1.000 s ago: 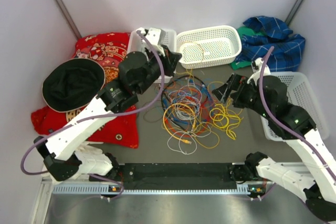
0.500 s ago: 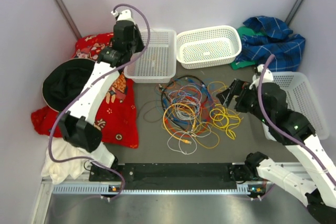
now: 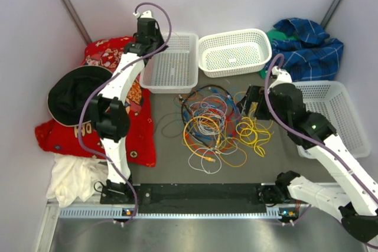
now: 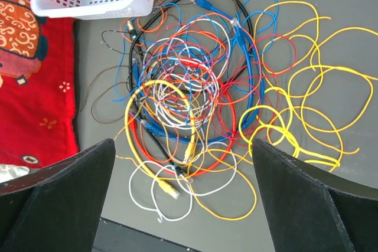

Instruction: Untangle the cables

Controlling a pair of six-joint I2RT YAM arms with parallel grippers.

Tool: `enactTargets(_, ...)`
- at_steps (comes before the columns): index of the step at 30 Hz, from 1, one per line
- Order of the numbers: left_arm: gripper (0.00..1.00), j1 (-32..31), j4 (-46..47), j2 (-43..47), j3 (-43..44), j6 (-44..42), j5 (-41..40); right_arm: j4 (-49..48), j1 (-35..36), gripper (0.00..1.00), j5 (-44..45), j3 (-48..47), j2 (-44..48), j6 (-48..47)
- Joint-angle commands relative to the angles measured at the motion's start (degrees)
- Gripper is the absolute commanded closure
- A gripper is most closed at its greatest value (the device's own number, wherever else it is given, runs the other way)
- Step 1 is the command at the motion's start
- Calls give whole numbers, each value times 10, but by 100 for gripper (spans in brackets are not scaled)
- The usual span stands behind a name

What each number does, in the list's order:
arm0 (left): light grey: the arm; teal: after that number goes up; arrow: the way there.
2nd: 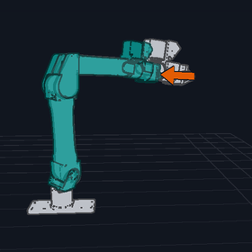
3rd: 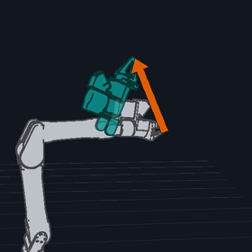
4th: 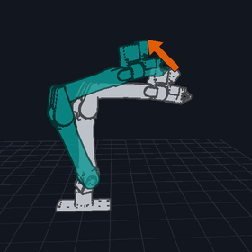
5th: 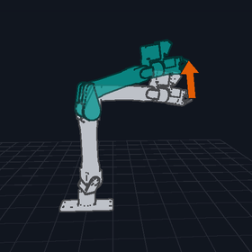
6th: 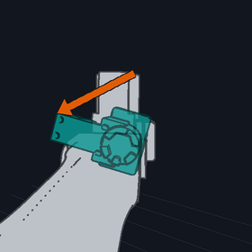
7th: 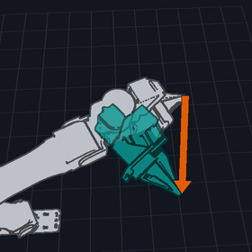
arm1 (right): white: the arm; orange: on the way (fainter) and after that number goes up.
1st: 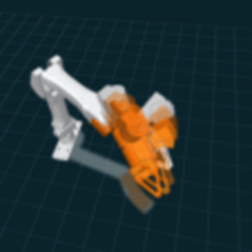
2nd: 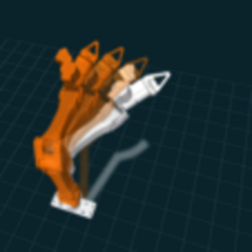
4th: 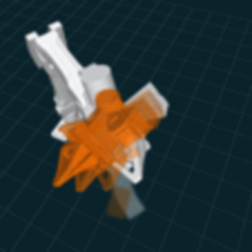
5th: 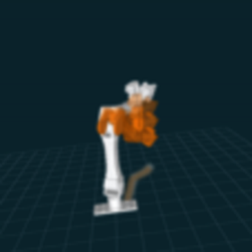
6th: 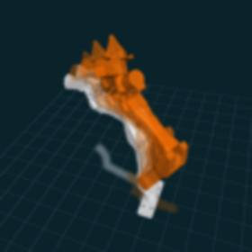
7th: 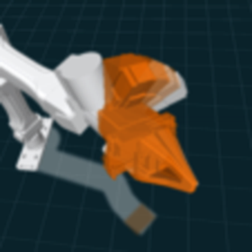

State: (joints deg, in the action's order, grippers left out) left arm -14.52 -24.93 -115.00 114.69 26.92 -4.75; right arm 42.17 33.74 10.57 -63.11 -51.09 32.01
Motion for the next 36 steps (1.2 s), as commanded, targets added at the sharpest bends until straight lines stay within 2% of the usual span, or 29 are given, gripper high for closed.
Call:
enactTargets(1,49,5,-5,-33,38,-6,-4,-32,0,2,10,0,-13,-22)
enactTargets(2,37,5,-10,-35,40,-5,-10,-32,1,2,9,1,-16,-24)
enactTargets(3,11,5,-11,-31,34,-6,-15,-32,0,1,10,0,-17,-27)
enactTargets(4,1,5,-8,-25,29,-7,-18,-33,0,1,9,3,-19,-31)
enactTargets(8,1,3,17,46,-17,-12,-20,-40,-1,1,9,15,-23,-34)
enactTargets(11,1,-10,44,120,-92,-9,-10,-51,-1,1,13,39,-26,-26)
enactTargets(13,1,-26,81,169,-181,-6,-3,-58,-2,1,18,67,-28,-17)
enactTargets(16,1,-73,124,295,-303,1,2,-66,-16,1,32,104,-40,2)
enactTargets(19,1,-159,134,383,-400,2,-13,-75,-58,1,11,143,-72,31)
enactTargets(20,1,-212,136,403,-444,6,-22,-74,-67,1,8,152,-92,51)
enactTargets(23,1,-288,126,471,-522,36,-48,-75,-82,1,31,176,-114,72)
enactTargets(26,1,-320,110,532,-598,73,-66,-87,-82,1,59,195,-135,79)
enactTargets(32,1,-328,67,624,-693,109,-86,-82,-82,1,109,186,-216,70)
enactTargets(36,1,-328,48,656,-704,102,-98,-94,-85,2,117,183,-280,65)
